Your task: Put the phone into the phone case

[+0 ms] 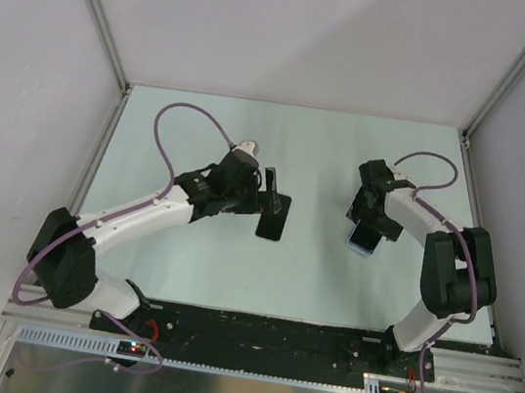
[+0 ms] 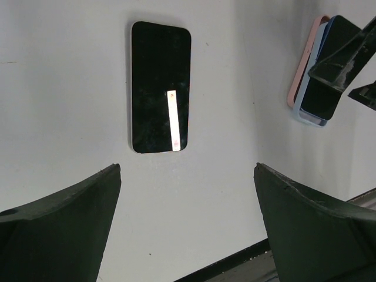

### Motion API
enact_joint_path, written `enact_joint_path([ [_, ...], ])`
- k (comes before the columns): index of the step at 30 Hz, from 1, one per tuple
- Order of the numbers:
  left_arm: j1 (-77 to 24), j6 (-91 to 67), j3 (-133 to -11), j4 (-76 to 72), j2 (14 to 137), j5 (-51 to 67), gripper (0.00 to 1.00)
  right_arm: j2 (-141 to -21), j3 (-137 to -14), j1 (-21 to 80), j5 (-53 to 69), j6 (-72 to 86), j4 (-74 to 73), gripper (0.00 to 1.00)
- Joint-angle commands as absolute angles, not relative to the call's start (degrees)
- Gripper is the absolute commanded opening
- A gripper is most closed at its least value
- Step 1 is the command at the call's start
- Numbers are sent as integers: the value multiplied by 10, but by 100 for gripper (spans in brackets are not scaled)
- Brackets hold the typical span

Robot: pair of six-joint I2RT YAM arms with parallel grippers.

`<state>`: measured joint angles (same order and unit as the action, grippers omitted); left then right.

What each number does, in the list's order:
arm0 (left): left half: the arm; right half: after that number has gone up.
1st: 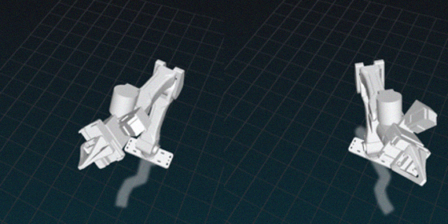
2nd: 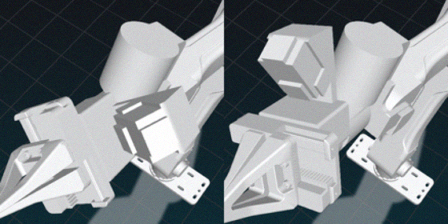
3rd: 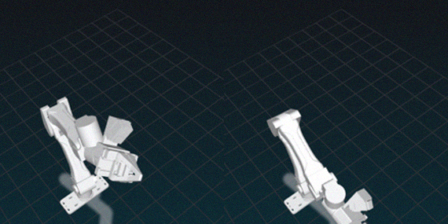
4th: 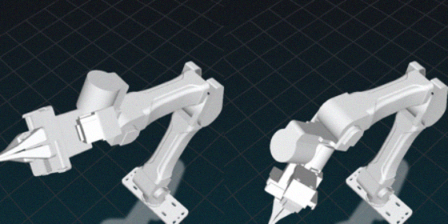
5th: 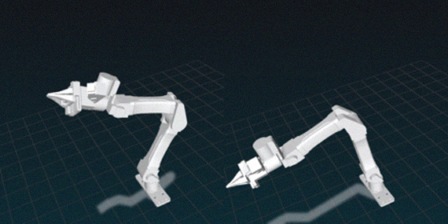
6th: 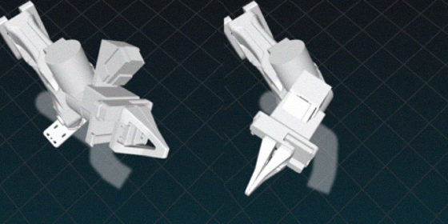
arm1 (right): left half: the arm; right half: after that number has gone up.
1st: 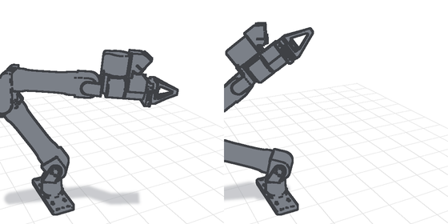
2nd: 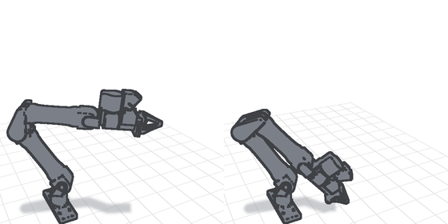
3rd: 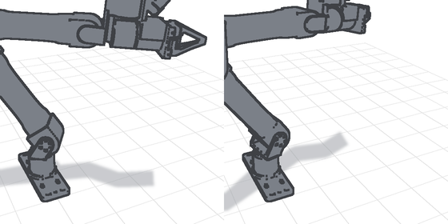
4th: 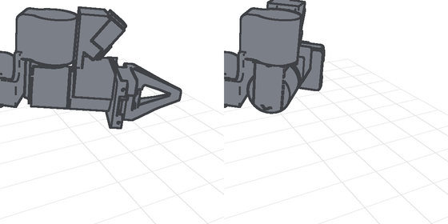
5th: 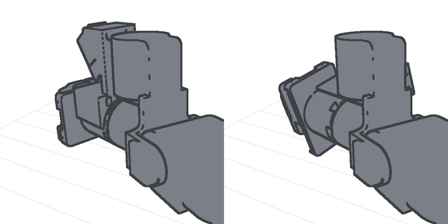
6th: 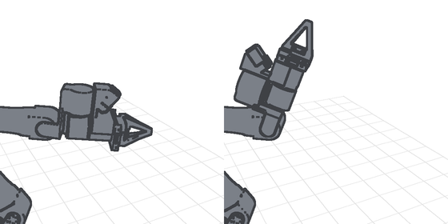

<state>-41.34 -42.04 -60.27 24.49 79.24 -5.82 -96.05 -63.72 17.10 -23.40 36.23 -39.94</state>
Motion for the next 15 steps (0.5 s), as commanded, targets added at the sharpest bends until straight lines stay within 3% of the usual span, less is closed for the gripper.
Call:
enact_joint_path([
  [1,-427,-418,-641,227,819,-66,98,-974,-617,161,-198,348,-324,99],
  [9,-459,-405,-700,225,907,-73,98,-974,-586,145,-161,351,-283,95],
  [15,-488,-392,-746,223,974,-95,98,-937,-580,134,-130,349,-286,62],
])
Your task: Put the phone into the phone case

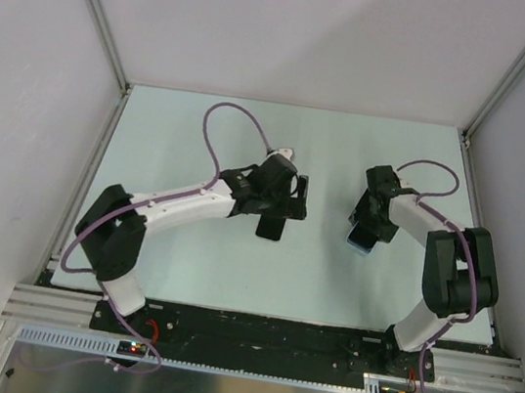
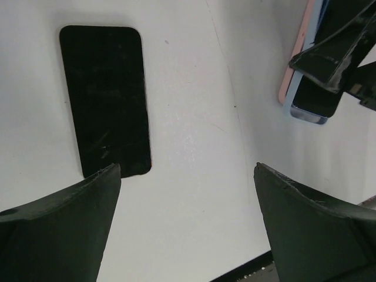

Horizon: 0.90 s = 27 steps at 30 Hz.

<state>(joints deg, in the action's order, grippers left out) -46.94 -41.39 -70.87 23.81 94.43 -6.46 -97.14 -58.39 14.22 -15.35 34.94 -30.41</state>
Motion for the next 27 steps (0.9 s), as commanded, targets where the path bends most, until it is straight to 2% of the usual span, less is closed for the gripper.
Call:
enact_joint_path([
  [1,-492,-388,-752,222,983,-100,98,-927,-581,132,-125,349,-288,60],
  [10,-530,-342,-817,199,1066,-102,98,-854,-580,89,-95,343,-324,53],
  [19,-557,-320,-920,192,1175,-123,98,-823,-563,16,-167,350,-372,54],
  [27,-575,-323,-1045,192,1281,-164,87,-800,-471,-70,-173,373,-337,55],
])
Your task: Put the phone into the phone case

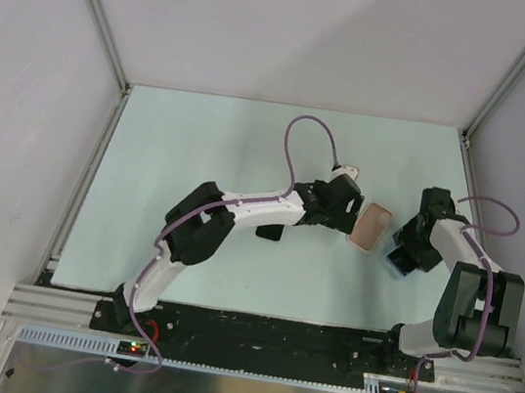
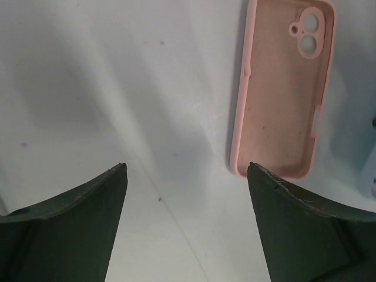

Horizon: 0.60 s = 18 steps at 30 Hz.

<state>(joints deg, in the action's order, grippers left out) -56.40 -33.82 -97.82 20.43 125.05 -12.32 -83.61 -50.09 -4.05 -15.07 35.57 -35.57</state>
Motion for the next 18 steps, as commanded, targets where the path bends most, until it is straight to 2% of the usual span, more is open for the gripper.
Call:
enact_joint_path([
  [1,-578,-321,-1057,191,1289,-170,85,-798,-462,-76,-174,373,-332,56],
  [7,-588,-317,-1106,193,1335,-209,75,-789,-436,-89,-174,368,-316,59],
  [14,-608,-303,-1137,193,1373,-232,64,-778,-421,-96,-155,360,-296,78],
  [18,-614,-306,-1147,193,1389,-229,60,-773,-420,-97,-148,356,-291,82],
])
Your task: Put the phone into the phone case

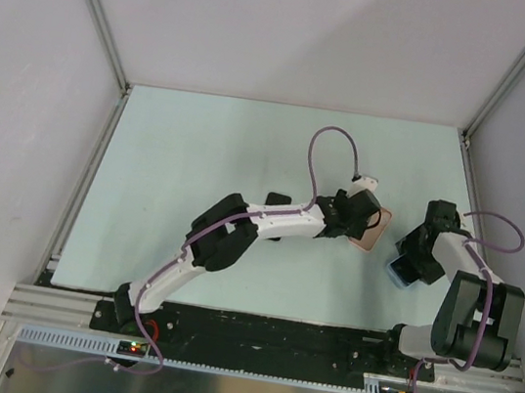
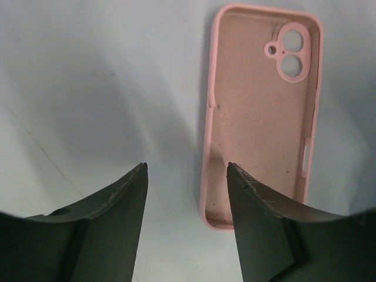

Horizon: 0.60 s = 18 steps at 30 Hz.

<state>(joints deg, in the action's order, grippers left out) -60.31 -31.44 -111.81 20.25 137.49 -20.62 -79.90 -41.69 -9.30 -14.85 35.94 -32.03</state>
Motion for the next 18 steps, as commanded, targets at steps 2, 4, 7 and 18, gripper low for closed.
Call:
enact_joint_path([
  [2,-617,-305,-1153,193,1397,-225,60,-774,-421,-97,-143,355,-288,83],
  [4,-619,-304,-1159,193,1404,-222,58,-776,-421,-97,-139,354,-286,84],
  [7,-620,-302,-1158,193,1406,-222,50,-771,-421,-98,-131,350,-284,91],
  [18,-605,-238,-970,185,1267,-242,0,-713,-433,-96,-95,321,-304,99],
])
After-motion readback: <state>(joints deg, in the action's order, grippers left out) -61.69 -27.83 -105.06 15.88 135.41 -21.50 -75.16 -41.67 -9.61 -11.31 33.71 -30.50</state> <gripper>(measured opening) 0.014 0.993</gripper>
